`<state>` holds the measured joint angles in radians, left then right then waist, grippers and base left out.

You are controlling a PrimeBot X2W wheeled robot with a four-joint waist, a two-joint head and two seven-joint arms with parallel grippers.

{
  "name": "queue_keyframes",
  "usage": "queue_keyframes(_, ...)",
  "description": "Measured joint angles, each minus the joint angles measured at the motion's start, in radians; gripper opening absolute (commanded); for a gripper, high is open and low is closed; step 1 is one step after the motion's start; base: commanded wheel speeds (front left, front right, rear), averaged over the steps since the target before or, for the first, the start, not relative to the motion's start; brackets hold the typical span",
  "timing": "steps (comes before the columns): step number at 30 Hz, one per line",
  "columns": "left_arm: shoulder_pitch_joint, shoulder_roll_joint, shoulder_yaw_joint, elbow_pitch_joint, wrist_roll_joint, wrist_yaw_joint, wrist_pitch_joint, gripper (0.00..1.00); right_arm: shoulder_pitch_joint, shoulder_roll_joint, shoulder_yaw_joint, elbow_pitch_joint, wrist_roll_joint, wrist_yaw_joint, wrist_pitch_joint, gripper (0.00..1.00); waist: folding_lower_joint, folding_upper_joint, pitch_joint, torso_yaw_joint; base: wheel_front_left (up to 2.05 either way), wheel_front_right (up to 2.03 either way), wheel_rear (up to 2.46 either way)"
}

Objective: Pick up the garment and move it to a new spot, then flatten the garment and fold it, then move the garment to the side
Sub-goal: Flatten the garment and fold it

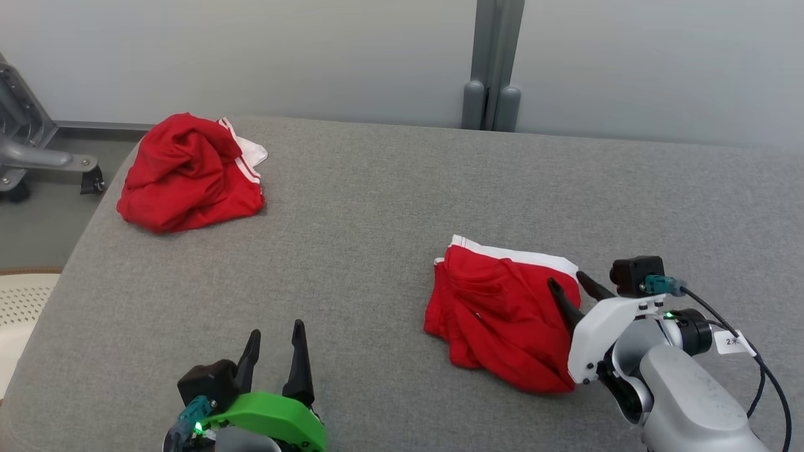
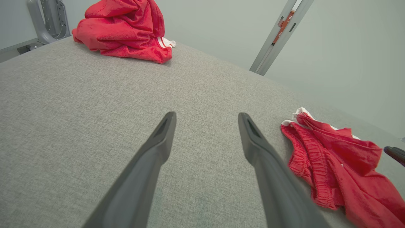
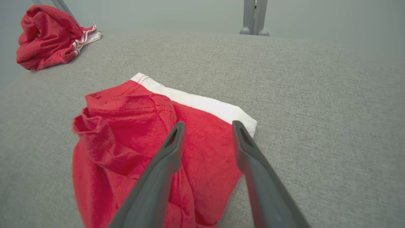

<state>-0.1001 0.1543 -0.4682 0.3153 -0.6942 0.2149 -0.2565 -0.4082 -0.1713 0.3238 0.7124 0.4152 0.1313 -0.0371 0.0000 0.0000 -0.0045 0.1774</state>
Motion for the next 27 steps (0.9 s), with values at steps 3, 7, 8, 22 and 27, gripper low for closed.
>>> queue_keyframes(3,-0.004,0.005,-0.001,-0.001,0.0,0.001,0.001,1.0,0.008,-0.014,0.031,0.013,-0.003,0.0,0.009,0.0,0.0,0.0,0.006,0.014,0.0,0.0,0.0)
queue_keyframes(7,-0.006,0.009,-0.005,-0.004,0.002,0.001,0.004,1.0,0.01,-0.053,0.091,0.031,0.007,0.0,0.022,0.0,0.0,0.0,0.016,0.033,0.0,0.0,0.0)
queue_keyframes(8,-0.008,0.009,-0.007,-0.005,0.002,0.001,0.005,1.0,0.01,-0.07,0.101,0.037,0.008,0.0,0.022,0.0,0.0,0.0,0.019,0.039,0.0,0.0,0.0)
queue_keyframes(22,-0.009,0.016,-0.011,-0.007,0.002,0.004,0.008,1.0,-0.011,-0.166,0.339,0.012,0.196,0.0,0.02,0.0,0.0,0.0,0.04,0.091,0.0,0.0,0.0)
queue_keyframes(27,-0.01,0.017,-0.012,-0.012,0.002,0.007,0.008,1.0,-0.026,-0.17,0.436,-0.052,0.263,0.0,-0.021,0.0,0.0,0.0,0.04,0.086,0.0,0.0,0.0)
